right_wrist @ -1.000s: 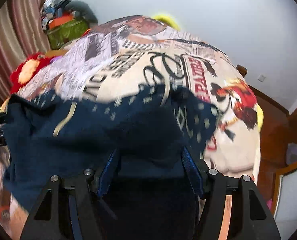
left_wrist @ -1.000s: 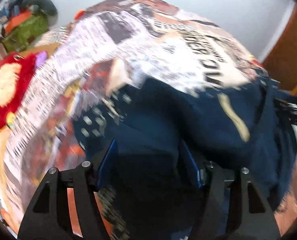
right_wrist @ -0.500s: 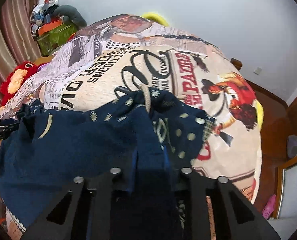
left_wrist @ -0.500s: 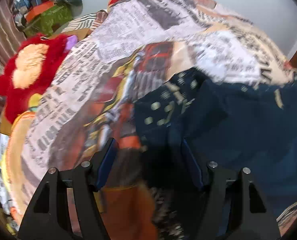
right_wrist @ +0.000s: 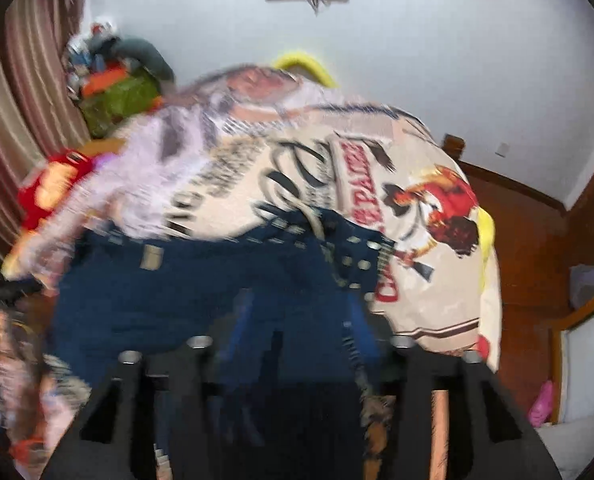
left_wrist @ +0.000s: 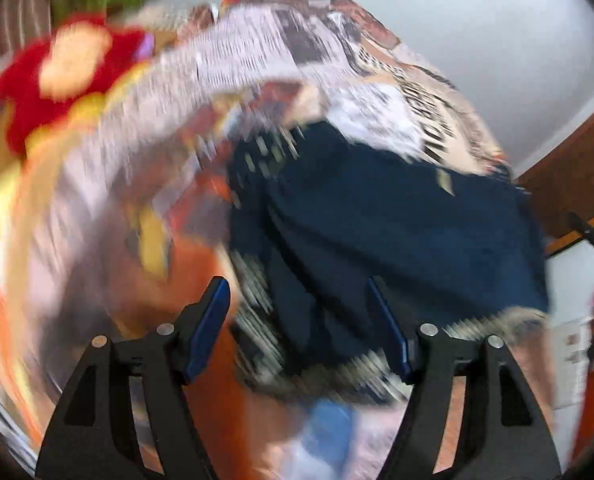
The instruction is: Fold large clothes
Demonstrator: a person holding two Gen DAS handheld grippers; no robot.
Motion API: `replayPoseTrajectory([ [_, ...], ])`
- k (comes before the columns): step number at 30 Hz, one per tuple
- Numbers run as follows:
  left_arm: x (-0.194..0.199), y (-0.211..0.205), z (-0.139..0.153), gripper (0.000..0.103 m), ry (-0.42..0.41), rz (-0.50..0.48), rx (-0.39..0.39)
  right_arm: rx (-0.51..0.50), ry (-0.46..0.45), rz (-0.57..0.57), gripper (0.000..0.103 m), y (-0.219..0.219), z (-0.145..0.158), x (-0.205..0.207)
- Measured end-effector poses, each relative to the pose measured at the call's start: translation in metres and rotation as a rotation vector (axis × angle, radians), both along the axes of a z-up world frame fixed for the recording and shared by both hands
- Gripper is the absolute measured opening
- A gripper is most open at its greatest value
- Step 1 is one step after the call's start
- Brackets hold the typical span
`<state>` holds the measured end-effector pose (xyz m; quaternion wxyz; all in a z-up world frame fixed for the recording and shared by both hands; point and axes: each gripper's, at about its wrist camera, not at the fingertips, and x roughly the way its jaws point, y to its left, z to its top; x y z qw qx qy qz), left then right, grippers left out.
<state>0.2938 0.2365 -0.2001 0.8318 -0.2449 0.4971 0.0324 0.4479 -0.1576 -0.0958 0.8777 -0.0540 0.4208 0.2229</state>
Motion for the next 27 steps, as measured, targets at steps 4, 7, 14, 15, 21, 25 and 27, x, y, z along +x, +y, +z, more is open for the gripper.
replayPoseTrajectory([
  [4,-0.034,-0.018,-0.027,0.070,0.067,0.022,-0.241,0.058,0.027,0.058,0.058,0.012,0.016,-0.027],
  [7,-0.049,-0.030,-0.045,0.070,0.092,0.047,-0.346,0.080,0.077,0.107,0.058,0.024,0.012,-0.045],
  [14,-0.049,-0.036,-0.070,0.070,0.051,0.147,-0.524,-0.042,0.153,0.187,0.058,0.046,-0.034,-0.073],
  [15,-0.045,-0.034,-0.077,0.070,0.021,0.171,-0.617,-0.059,0.161,0.196,0.058,0.048,-0.041,-0.075],
  [21,-0.017,-0.029,-0.107,0.070,-0.052,0.316,-0.774,-0.094,0.191,0.222,0.058,0.049,-0.066,-0.074],
  [25,-0.003,-0.033,-0.108,0.070,-0.082,0.350,-0.767,-0.079,0.214,0.223,0.059,0.050,-0.072,-0.064],
  [27,0.007,-0.040,-0.106,0.070,-0.088,0.368,-0.753,-0.078,0.219,0.222,0.059,0.051,-0.075,-0.059],
])
